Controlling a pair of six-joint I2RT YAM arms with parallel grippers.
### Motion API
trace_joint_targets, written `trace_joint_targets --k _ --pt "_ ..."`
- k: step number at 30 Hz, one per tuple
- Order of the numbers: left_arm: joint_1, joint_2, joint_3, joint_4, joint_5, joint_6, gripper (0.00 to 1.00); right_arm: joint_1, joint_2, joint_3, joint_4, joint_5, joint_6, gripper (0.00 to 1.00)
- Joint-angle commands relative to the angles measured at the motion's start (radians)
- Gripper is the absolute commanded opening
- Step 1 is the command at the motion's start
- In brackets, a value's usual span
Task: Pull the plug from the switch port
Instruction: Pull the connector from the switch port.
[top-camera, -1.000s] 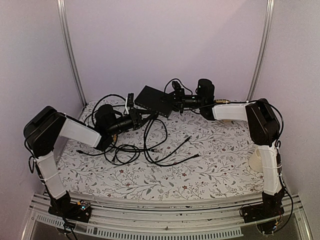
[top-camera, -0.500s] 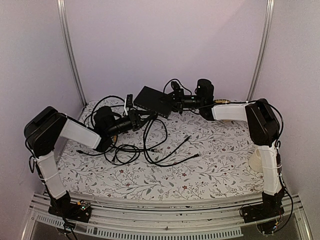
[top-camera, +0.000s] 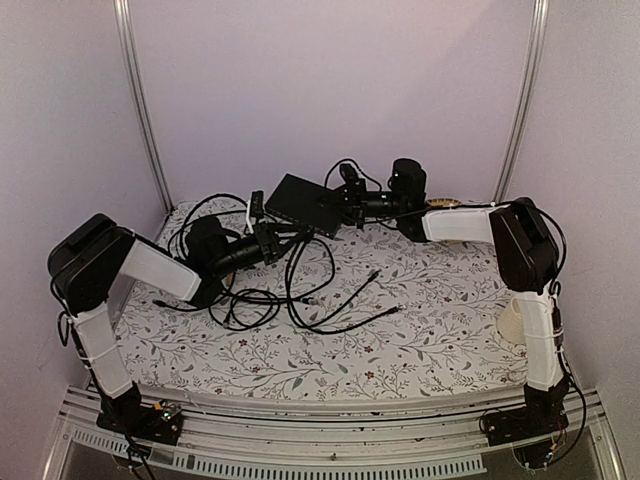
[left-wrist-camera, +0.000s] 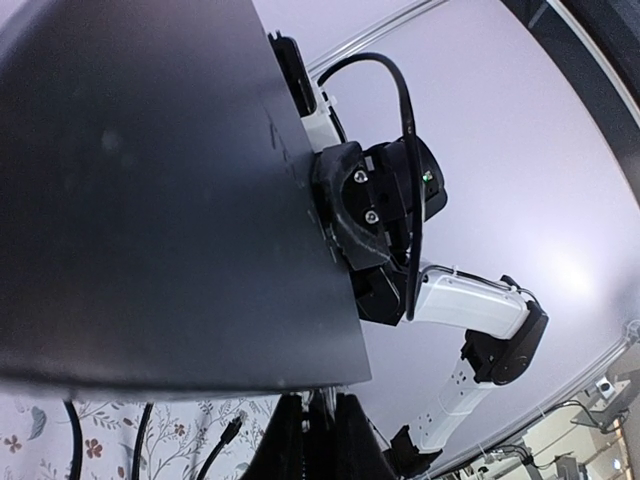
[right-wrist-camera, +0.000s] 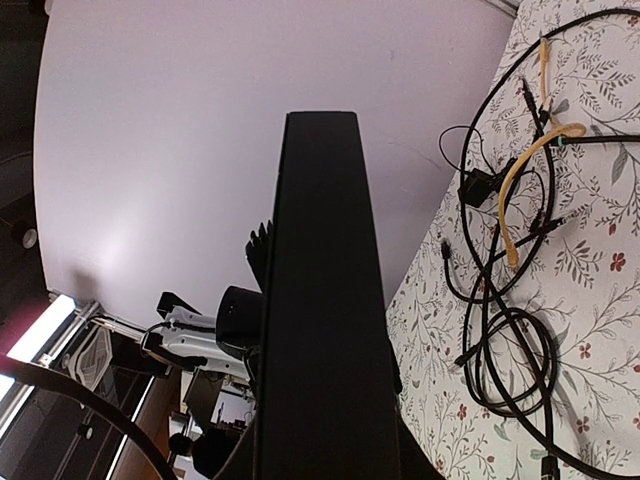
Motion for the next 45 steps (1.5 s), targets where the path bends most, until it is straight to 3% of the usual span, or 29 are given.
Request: trace_joint_targets --k 1,45 --pt "0.004 -0.032 -0.025 0.045 0.005 0.052 0.0 0.011 -0.031 0.015 0.078 -0.002 0.043 0.02" --pt "-0.015 -0.105 -0.113 -0.108 -0.123 0.077 0.0 -0.039 -0.017 0.075 0.187 0.099 0.123 0.02"
